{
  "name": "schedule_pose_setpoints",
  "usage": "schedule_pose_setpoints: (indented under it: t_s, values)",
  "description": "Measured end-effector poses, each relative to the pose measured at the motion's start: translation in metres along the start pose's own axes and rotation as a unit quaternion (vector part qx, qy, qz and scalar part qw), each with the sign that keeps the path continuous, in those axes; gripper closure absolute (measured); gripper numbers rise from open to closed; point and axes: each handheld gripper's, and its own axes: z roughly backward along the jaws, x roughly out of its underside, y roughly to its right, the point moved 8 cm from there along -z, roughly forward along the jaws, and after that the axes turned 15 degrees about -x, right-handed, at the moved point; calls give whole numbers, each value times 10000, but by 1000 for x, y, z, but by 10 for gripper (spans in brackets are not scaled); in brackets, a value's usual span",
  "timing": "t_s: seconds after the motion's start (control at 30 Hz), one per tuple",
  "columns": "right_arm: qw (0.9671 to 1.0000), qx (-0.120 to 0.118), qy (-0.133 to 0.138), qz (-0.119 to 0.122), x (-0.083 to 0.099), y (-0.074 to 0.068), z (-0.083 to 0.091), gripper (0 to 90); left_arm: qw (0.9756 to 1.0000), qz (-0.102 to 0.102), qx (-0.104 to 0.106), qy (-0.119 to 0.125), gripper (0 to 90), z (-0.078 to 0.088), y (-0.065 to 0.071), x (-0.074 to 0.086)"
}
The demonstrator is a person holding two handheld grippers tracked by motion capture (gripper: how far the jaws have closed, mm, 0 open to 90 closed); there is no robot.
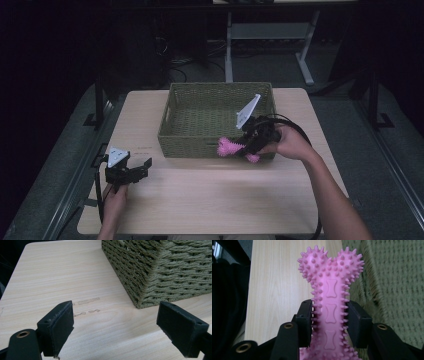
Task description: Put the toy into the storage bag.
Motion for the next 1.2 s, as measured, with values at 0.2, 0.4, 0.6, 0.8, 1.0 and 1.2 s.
schedule_pose_setpoints:
  t_s: [0.2,0.4,0.6,0.8,1.0,1.2]
  values:
    - [9999,18,100,36,-11,2,13,586,10000,5,-1,-10,137,-1,-1,1]
    - [9998,0,207,72,-20,10,24,586,10000,-5,9,-7,137,0,0,0]
    - [9998,-22,201,27,-24,17,29,586,10000,46,-10,-13,137,0,-1,0]
    - [9997,126,189,-42,-26,29,32,586,10000,60,-12,-6,137,0,-2,0]
    - [9993,152,312,-133,-27,40,39,586,10000,46,6,-11,137,0,-1,0]
    - [9989,260,313,-238,-23,52,39,586,10000,27,9,-27,137,0,0,1]
